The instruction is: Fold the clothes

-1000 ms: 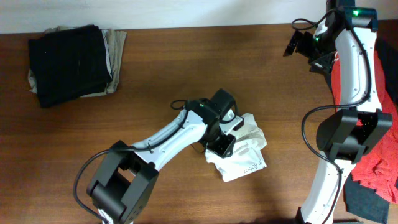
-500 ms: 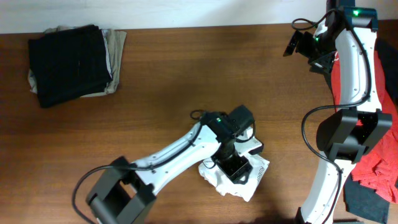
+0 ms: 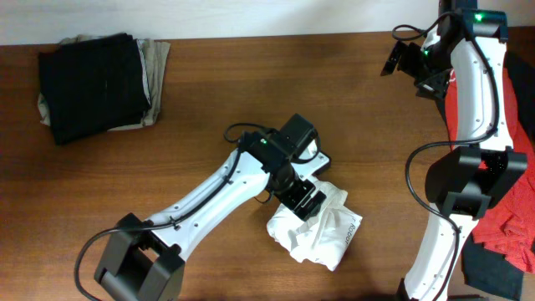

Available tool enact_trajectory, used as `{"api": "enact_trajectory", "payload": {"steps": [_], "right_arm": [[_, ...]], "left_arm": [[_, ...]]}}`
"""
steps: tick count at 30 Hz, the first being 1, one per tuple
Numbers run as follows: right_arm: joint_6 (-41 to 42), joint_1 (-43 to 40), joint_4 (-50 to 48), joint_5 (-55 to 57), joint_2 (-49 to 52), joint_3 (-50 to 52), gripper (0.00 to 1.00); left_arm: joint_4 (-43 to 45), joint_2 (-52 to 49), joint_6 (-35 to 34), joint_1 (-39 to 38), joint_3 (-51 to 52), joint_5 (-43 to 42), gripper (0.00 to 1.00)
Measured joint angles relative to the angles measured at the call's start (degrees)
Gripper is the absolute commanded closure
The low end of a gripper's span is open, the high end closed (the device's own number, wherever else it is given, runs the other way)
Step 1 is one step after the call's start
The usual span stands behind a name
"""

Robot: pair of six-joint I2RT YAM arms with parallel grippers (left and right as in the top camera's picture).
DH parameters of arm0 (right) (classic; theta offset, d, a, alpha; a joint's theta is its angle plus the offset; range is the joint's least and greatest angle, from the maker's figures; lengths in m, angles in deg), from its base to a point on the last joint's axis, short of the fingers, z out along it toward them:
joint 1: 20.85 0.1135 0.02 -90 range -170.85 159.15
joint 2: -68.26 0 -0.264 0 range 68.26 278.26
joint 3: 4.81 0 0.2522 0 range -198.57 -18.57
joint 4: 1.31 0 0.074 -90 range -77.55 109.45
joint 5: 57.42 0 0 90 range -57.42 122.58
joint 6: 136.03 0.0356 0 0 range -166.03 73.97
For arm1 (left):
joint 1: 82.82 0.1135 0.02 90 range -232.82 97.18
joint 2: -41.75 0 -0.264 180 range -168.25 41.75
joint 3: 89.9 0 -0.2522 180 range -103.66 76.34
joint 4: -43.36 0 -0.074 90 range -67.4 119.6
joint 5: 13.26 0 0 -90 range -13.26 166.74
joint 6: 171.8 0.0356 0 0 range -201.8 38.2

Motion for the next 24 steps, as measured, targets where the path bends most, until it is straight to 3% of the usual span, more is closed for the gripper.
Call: {"api": "enact_trajectory", "payload": {"steps": [19,21,24], "right_arm": [[0.0,0.0,0.0,0.0,0.0,0.0,0.01],[0.0,0.0,0.0,0.0,0.0,0.0,0.01],[0.0,0.0,0.0,0.0,0.0,0.0,0.01]], "left_arm": [[-0.5,-8.5,2.4,-7.8,-0.3,0.7,0.01],[-0.4,-8.8,2.4,-8.5,-0.3,0.7,0.05],[0.1,-8.9,2.5,-8.7,-0.3,2.4,0.32]]}}
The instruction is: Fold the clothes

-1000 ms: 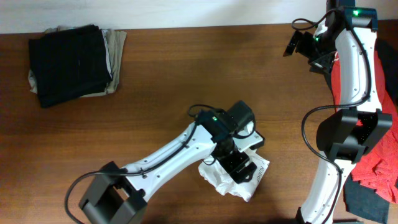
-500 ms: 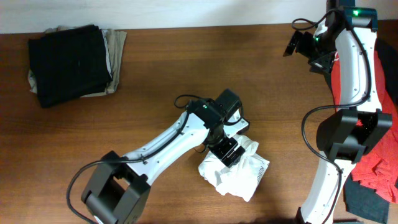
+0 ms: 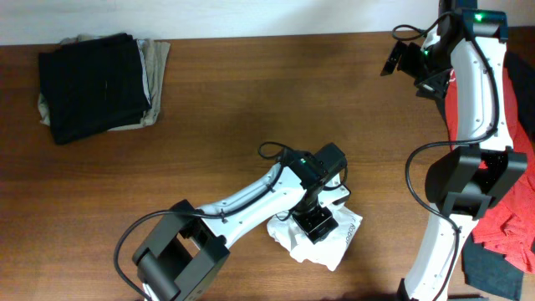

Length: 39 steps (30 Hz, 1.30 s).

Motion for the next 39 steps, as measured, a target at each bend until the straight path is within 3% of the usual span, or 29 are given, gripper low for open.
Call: {"api": "enact_trajectory", "payload": {"steps": [3,4,5,6,7,8,14,17,21,25,34,39], "right_arm": [[0.0,0.0,0.0,0.0,0.0,0.0,0.01],[0.0,0.0,0.0,0.0,0.0,0.0,0.01],[0.0,0.0,0.0,0.0,0.0,0.0,0.01],[0.0,0.0,0.0,0.0,0.0,0.0,0.01],[0.0,0.0,0.0,0.0,0.0,0.0,0.01],[0.0,0.0,0.0,0.0,0.0,0.0,0.01],[0.0,0.0,0.0,0.0,0.0,0.0,0.01],[0.0,0.0,0.0,0.0,0.0,0.0,0.01],[0.0,0.0,0.0,0.0,0.0,0.0,0.01],[0.0,0.0,0.0,0.0,0.0,0.0,0.01],[0.0,0.0,0.0,0.0,0.0,0.0,0.01],[0.0,0.0,0.0,0.0,0.0,0.0,0.01]], "left_arm": [[1.3,-0.1,0.2,0.0,0.0,1.2,0.4],[1.7,-0.3,0.2,0.0,0.0,1.3,0.47],[2.1,-1.0,0.3,0.0,-0.1,1.3,0.68],[2.1,-1.7,0.5,0.0,-0.2,1.4,0.75],[2.2,-2.8,0.2,0.0,-0.2,1.5,0.93],[2.3,-3.7,0.3,0.0,-0.3,1.6,0.99],[4.3,-4.3,-1.6,2.0,-0.3,2.0,0.99],[5.6,-4.3,-4.5,9.3,-0.3,2.5,1.0],[5.8,-4.3,-7.5,25.2,-0.4,3.3,1.0],[5.4,-4.4,-8.4,33.7,-0.7,3.0,1.0],[-7.8,-4.6,-6.5,37.1,-16.3,-2.7,1.0],[-16.0,-4.5,-9.1,46.3,-17.2,4.3,1.0]]}}
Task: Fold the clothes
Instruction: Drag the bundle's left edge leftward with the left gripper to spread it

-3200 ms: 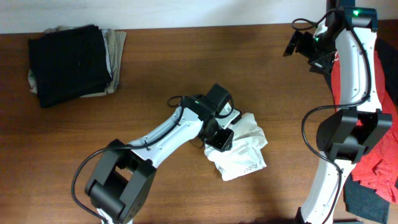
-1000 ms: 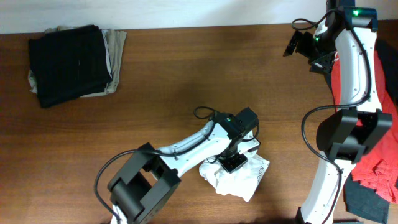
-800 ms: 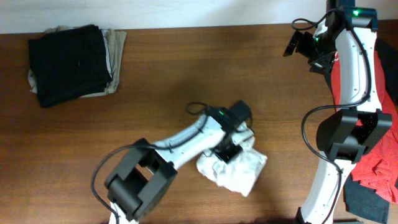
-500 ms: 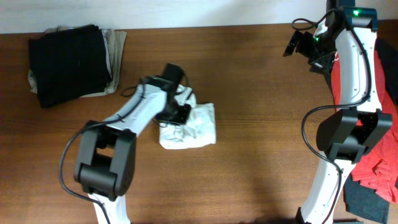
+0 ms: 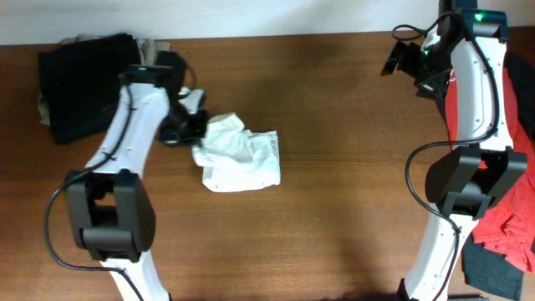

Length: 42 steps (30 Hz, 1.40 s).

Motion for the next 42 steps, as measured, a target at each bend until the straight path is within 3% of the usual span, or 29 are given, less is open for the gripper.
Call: {"api": "enact_trajectory", "payload": {"steps": [1,3,6,8,18,20,25,31,35,42], "right_arm": [[0.0,0.0,0.0,0.0,0.0,0.0,0.01],[0.0,0.0,0.0,0.0,0.0,0.0,0.01],[0.0,0.0,0.0,0.0,0.0,0.0,0.01],[0.0,0.0,0.0,0.0,0.0,0.0,0.01],[0.0,0.0,0.0,0.0,0.0,0.0,0.01],[0.0,0.0,0.0,0.0,0.0,0.0,0.01],[0.0,0.0,0.0,0.0,0.0,0.0,0.01],[0.0,0.0,0.0,0.0,0.0,0.0,0.01],[0.0,0.0,0.0,0.0,0.0,0.0,0.01],[0.0,0.0,0.0,0.0,0.0,0.0,0.01]], "left_arm": [[-0.3,0.0,-0.4,1.9,0.0,1.4,0.99],[-1.2,0.0,-1.0,5.5,0.0,4.5,0.84],[-2.6,0.0,-1.7,9.0,0.0,9.1,0.83],[-3.4,0.0,-2.1,11.0,0.0,11.5,0.75],[-5.9,0.3,-4.9,16.1,0.0,17.4,0.72],[-4.7,1.4,-4.6,15.3,0.0,14.3,0.3],[2.7,2.2,-0.8,9.1,1.0,2.8,0.31],[2.9,2.3,-5.2,8.5,6.3,1.1,0.33],[5.6,2.3,-8.5,8.5,10.5,0.8,0.5],[7.8,2.3,-10.4,8.5,10.8,0.8,0.51]]}}
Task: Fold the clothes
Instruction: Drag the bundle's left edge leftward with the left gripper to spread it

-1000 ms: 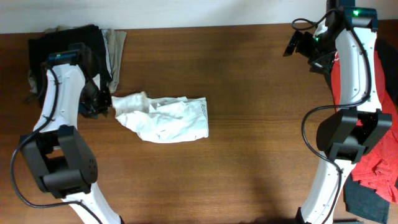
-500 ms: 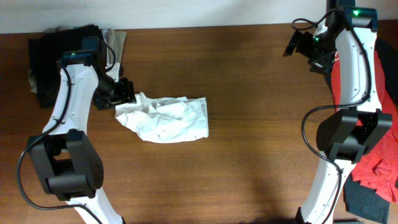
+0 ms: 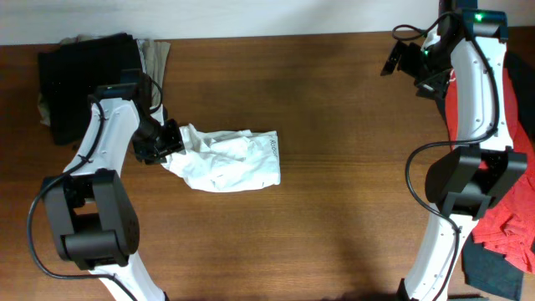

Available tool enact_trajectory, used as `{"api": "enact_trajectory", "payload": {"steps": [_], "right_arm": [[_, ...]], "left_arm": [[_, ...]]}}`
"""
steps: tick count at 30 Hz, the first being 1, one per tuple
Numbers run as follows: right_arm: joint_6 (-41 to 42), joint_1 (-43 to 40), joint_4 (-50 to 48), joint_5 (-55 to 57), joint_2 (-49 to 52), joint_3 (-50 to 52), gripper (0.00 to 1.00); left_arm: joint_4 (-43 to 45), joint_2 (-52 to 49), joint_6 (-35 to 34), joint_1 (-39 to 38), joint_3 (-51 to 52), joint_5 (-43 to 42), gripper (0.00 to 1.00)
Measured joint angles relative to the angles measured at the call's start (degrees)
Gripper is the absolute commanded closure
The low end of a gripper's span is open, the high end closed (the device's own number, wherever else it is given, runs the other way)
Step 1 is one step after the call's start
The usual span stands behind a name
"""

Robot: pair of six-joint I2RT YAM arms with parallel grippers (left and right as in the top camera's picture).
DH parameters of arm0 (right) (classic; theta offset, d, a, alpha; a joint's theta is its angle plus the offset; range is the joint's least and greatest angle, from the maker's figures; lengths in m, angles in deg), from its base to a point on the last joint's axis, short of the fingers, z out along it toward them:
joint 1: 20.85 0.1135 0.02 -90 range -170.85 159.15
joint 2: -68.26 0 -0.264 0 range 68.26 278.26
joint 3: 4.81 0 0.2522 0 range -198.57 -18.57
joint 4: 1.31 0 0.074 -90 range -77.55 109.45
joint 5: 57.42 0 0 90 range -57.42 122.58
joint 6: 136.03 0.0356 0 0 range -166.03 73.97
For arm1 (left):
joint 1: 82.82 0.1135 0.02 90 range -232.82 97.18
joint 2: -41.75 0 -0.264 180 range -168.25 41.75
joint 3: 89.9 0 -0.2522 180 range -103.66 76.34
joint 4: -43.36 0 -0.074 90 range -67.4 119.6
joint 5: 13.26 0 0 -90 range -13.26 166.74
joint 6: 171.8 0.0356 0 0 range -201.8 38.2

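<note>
A crumpled white garment (image 3: 230, 160) lies on the wooden table, left of centre, stretched out sideways. My left gripper (image 3: 170, 140) is at its left end, shut on a bunch of the white cloth. At the far left corner sits a folded pile: a black garment (image 3: 88, 79) on a beige one (image 3: 155, 63). My right gripper (image 3: 394, 58) is raised at the far right of the table, away from the garment; its fingers cannot be made out.
Red clothing (image 3: 510, 201) and a dark piece (image 3: 493, 267) hang off the table's right edge beside the right arm's base. The left arm (image 3: 104, 138) reaches up along the table's left side.
The left gripper has moved a little left and toward the front with the cloth, and the white garment is now pulled out flatter and longer. The right arm has not moved.
At first the left gripper was on the white garment at the table's front centre, and it stayed there at the following moment. Then gripper and garment were at the left, near the folded pile. Now the garment lies spread wider there.
</note>
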Motion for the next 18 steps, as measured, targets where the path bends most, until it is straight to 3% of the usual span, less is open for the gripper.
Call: {"api": "enact_trajectory", "payload": {"steps": [1,4,7,11,14,18], "right_arm": [[0.0,0.0,0.0,0.0,0.0,0.0,0.01],[0.0,0.0,0.0,0.0,0.0,0.0,0.01],[0.0,0.0,0.0,0.0,0.0,0.0,0.01],[0.0,0.0,0.0,0.0,0.0,0.0,0.01],[0.0,0.0,0.1,0.0,0.0,0.0,0.01],[0.0,0.0,0.0,0.0,0.0,0.0,0.01]], "left_arm": [[0.4,0.0,0.0,0.0,0.0,0.0,0.52],[2.8,0.0,-0.3,0.0,0.1,0.1,0.81],[2.8,0.0,-0.4,0.0,0.1,0.1,0.99],[2.1,0.0,-0.4,0.0,0.1,0.1,0.99],[-3.1,0.0,-0.4,0.5,0.0,0.8,0.99],[-9.7,0.0,-0.4,4.2,0.0,8.1,0.99]]}}
